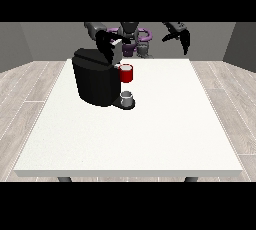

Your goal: Insert the coffee pod into the coffee machine and close the lid

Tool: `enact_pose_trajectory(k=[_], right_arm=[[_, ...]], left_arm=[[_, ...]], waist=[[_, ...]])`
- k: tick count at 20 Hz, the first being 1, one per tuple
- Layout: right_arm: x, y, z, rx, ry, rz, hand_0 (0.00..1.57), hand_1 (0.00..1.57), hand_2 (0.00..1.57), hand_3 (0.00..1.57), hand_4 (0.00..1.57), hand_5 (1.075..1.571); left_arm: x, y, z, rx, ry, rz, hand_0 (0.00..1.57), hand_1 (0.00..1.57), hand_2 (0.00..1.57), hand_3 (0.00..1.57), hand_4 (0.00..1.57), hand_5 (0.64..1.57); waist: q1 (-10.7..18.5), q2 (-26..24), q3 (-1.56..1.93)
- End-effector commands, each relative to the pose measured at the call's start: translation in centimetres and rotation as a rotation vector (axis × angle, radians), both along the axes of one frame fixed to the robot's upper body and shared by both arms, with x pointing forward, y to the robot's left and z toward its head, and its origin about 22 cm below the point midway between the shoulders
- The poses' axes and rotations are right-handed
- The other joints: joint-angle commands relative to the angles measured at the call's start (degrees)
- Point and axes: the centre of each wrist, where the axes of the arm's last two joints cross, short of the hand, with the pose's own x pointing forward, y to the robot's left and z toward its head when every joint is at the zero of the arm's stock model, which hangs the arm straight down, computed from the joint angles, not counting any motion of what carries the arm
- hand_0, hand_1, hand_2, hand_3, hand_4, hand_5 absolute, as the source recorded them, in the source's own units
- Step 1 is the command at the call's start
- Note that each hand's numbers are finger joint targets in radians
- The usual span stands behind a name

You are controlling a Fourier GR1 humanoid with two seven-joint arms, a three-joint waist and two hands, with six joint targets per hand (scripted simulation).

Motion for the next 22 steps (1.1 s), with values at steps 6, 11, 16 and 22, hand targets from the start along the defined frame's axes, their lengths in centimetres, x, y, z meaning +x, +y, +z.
enact_pose_trajectory(k=[6,11,16,22], right_arm=[[0.4,4.9,5.5,-0.108,-0.186,0.114,0.0,0.0,0.0,0.0,0.22,1.571],[0.5,4.0,8.8,-0.128,-0.227,0.075,0.0,0.0,0.0,0.0,0.16,1.571],[-0.7,4.6,9.7,-0.164,-0.218,0.08,0.0,0.0,0.0,0.0,0.09,1.571],[-1.5,3.1,14.6,-0.187,-0.271,-0.01,0.0,0.0,0.0,0.0,0.0,1.571]], left_arm=[[0.1,-1.8,-0.1,0.013,-0.024,-0.092,0.0,0.0,0.0,0.0,0.36,1.571],[1.3,-2.6,1.6,0.012,-0.093,-0.114,0.0,0.0,0.0,0.0,0.44,1.571],[1.8,-2.8,1.7,-0.006,-0.082,-0.129,0.0,0.0,0.0,0.0,0.43,1.571],[2.8,-5.5,3.5,-0.005,-0.128,-0.218,0.0,0.0,0.0,0.0,0.37,1.571]], waist=[[7.8,1.5,-0.77],[10.2,4.8,-0.74],[11.6,4.5,-0.78],[17.3,7.7,-0.75]])
